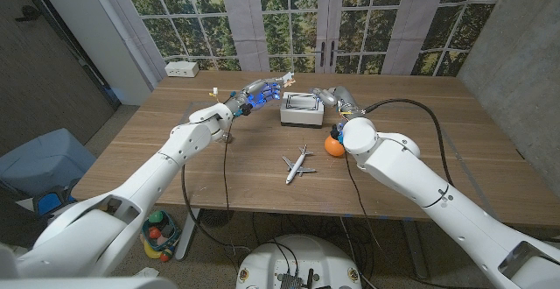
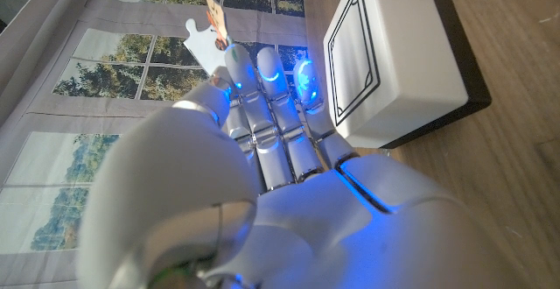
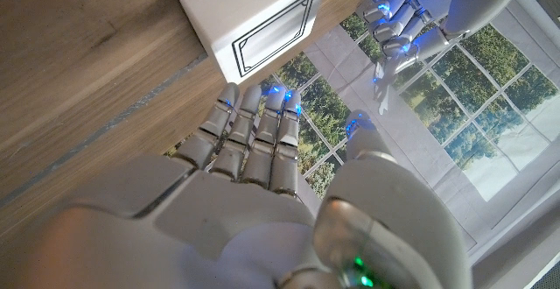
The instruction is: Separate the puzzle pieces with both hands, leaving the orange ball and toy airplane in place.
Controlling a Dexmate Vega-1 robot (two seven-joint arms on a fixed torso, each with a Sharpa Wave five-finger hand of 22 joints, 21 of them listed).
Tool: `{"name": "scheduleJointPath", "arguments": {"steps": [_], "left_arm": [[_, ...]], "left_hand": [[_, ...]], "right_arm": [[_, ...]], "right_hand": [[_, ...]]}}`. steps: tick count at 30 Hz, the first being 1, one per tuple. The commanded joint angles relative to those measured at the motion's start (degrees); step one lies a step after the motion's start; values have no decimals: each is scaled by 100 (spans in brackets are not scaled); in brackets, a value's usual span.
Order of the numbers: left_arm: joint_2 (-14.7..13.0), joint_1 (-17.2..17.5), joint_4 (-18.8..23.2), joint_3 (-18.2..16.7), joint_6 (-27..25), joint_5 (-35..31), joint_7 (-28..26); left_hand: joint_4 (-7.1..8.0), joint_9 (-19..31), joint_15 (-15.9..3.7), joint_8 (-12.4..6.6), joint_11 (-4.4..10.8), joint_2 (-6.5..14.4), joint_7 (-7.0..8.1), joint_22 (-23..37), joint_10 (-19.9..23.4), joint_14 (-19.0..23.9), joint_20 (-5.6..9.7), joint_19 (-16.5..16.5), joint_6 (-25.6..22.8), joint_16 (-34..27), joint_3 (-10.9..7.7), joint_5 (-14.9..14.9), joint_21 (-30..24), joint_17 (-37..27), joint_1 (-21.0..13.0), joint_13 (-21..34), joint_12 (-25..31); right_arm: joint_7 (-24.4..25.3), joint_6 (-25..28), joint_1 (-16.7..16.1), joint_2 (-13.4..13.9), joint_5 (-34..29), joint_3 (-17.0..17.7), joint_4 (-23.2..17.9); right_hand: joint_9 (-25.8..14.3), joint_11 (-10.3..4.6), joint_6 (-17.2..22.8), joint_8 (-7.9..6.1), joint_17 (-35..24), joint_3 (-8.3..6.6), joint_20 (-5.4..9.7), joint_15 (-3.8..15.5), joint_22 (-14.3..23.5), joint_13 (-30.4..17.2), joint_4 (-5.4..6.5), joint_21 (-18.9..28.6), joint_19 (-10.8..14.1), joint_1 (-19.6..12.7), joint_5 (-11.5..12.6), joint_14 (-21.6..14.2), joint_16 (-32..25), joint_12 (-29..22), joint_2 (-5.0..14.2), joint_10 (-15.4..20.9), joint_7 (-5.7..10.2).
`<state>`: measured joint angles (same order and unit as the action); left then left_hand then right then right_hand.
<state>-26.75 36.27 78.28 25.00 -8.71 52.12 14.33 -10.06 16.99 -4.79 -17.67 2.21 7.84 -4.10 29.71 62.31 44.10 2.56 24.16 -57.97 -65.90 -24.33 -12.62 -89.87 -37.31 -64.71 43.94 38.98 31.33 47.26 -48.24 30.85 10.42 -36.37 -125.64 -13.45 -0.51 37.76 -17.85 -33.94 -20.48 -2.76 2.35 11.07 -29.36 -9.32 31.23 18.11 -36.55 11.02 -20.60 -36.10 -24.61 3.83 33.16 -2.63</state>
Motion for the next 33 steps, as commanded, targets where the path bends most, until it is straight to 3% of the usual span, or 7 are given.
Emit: {"name": "scheduleJointPath", "arguments": {"steps": [1,12,33], "left_arm": [[49,-118,-196,38,-54,-26,161],[96,-204,-339,108,-37,-123,277],[68,-194,-299,186,148,-381,288]], "left_hand": [[-8,1197,-493,25,-5,0,-123,11,27,-29,236,-25,-293,-4,25,-35,-20,-16,-34,11,-17],[-8,1207,-490,56,6,3,-124,2,23,-41,237,-24,-305,-13,27,-37,-22,-31,-33,29,-24],[-4,1232,-492,110,8,3,-124,-15,27,-58,231,-44,-339,6,36,-39,-19,2,-28,58,-39]], "right_arm": [[65,32,224,-245,-31,-162,231],[180,228,405,-488,-52,-279,400],[196,24,521,-705,31,-321,646]], "right_hand": [[-31,-10,69,-32,-48,-25,0,153,8,-51,-56,61,84,-119,8,-81,-63,-71,62,64,16],[-56,4,110,-64,-140,-37,-6,156,6,-167,-116,115,177,-383,14,-186,-158,-168,-22,164,-22],[-143,26,302,-182,-427,55,-13,187,22,-403,-31,221,314,-573,-13,-389,-413,-421,-80,396,-65]]}}
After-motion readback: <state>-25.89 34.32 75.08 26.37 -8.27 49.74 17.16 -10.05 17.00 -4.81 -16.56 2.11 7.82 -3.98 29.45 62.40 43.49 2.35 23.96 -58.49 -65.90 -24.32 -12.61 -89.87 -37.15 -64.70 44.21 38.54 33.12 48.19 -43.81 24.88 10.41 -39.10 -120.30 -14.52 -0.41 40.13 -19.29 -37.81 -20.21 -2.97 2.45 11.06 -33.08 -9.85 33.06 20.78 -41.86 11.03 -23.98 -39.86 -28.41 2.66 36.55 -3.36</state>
